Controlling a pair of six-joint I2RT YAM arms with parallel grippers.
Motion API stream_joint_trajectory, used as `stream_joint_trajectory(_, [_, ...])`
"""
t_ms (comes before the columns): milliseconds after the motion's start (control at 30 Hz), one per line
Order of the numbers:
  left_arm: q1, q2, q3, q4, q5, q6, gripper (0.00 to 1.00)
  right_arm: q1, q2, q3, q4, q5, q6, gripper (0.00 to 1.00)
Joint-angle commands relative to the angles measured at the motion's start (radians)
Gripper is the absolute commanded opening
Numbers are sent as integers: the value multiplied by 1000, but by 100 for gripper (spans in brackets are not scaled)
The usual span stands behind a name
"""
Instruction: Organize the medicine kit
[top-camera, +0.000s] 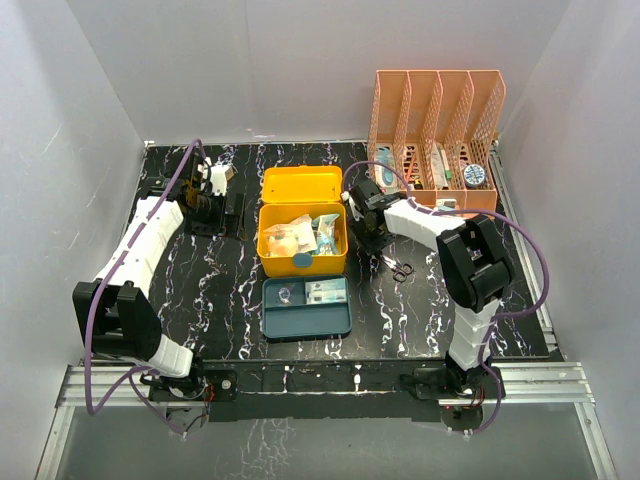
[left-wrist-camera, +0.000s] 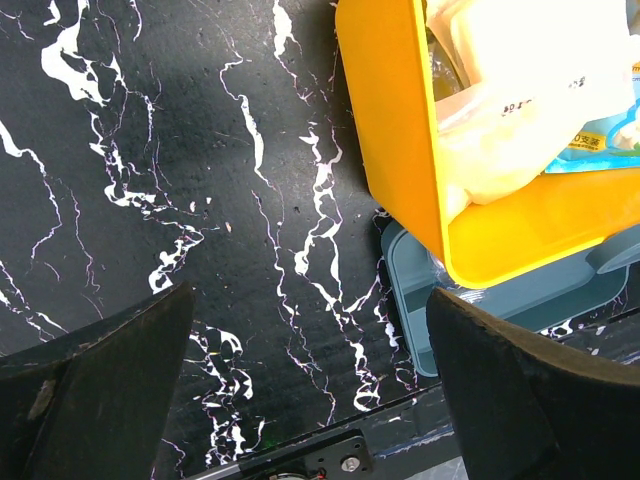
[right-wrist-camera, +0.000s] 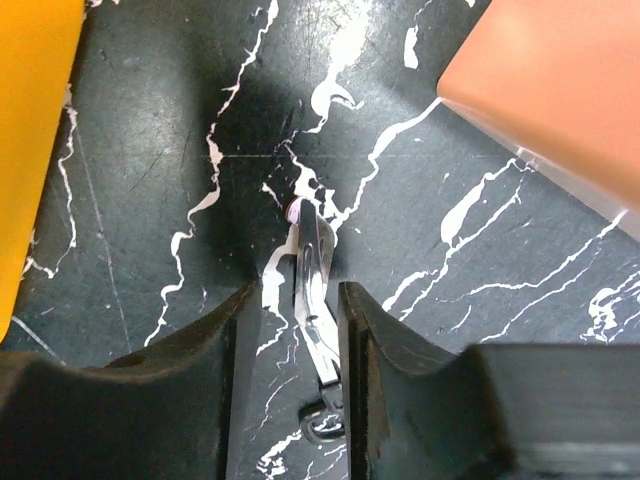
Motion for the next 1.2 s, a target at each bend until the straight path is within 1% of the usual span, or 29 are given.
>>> stream_joint_trajectory(0, [6, -5, 11, -18, 29, 10, 99, -1, -105, 68, -49, -22, -13, 38])
stream_joint_trajectory(33, [6, -4, 12, -17, 29, 11, 99, -2, -118, 73, -65, -20, -21, 40])
stream_joint_trajectory(167, [7, 1, 20, -17, 29, 14, 99, -5, -149, 79, -141, -18, -110, 43])
stream_joint_trajectory(233, [6, 1, 25, -20, 31, 19, 99, -15, -190, 67, -176, -18, -147, 48])
stream_joint_trajectory(333, [6, -3, 35, -20, 32, 24, 99, -53, -221, 29, -201, -51, -195, 53])
stream_joint_trajectory(400, [6, -4, 46, -28, 33, 26, 99, -81, -242, -5, -201, -61, -216, 54])
stream_joint_trajectory(533, [6, 0, 81, -60, 42, 35, 99, -136, -264, -74, -185, -72, -246, 55])
stream_joint_trajectory(633, [6, 0, 97, -73, 42, 35, 99, -151, -269, -114, -158, -99, -267, 55])
stream_joint_trajectory(767, [6, -2, 120, -71, -42, 36, 99, -152, -263, -143, -128, -130, -287, 55])
stream_joint_trajectory(867, [6, -5, 137, -81, -74, 45, 99, -151, -257, -139, -130, -158, -296, 55])
stream_joint_trajectory(1033, [6, -14, 126, -85, -62, 52, 99, -152, -262, -156, -125, -191, -334, 56])
stream_joint_trajectory(1167, [6, -8, 116, -87, -45, 55, 99, -151, -258, -167, -107, -205, -355, 54])
